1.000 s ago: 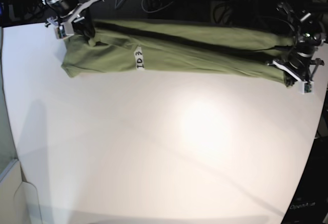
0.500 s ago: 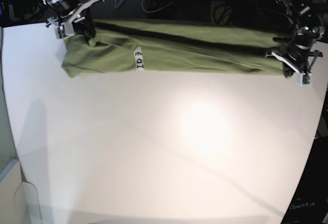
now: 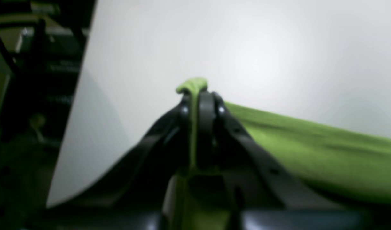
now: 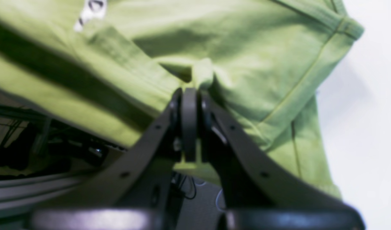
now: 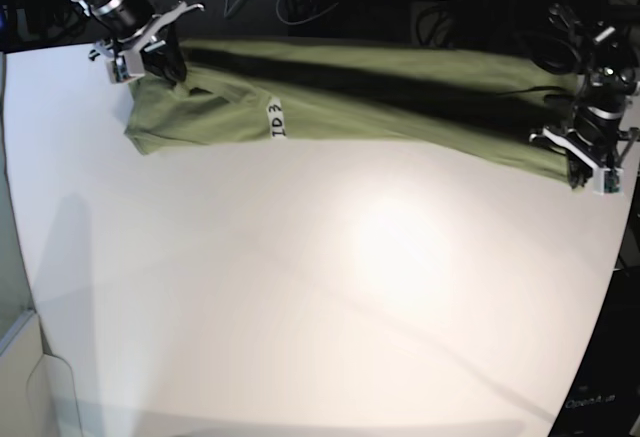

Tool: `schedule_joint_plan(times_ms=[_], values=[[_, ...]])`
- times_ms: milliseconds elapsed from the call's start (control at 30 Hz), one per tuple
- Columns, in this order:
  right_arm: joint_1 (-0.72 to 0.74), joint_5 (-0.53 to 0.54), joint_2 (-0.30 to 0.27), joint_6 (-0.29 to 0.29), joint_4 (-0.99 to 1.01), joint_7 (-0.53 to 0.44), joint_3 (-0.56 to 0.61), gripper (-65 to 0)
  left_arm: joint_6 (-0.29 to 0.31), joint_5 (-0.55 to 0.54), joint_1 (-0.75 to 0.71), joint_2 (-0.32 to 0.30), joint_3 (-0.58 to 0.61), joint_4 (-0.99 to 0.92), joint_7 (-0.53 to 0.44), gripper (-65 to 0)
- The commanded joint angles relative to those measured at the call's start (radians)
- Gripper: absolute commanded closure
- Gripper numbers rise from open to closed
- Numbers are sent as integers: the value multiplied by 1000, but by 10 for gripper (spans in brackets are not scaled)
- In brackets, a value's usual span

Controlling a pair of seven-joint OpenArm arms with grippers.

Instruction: Fold the T-shirt properly

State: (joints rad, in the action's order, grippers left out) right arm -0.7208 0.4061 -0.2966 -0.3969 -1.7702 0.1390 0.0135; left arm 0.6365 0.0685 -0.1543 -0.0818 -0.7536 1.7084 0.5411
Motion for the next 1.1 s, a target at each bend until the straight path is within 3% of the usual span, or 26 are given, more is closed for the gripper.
schedule_joint_plan(times_ms=[0,267,633,1067], values=[[-10,7,-8,-7,-13,-23,-5,-7,-4,-9,-3,-14,10,32,-37,-16],[3,7,-8,-7,-13,-23,-5,-7,-4,-9,-100,-8,69,63,-132,-16],[20,7,-8,-7,-12,-23,-7,-7,-4,-8,-204,-16,62,55,-275,-16],[25,7,-8,-7,-12,-22,-7,-7,-4,-9,-218,-14,26,-11,-278,-16]])
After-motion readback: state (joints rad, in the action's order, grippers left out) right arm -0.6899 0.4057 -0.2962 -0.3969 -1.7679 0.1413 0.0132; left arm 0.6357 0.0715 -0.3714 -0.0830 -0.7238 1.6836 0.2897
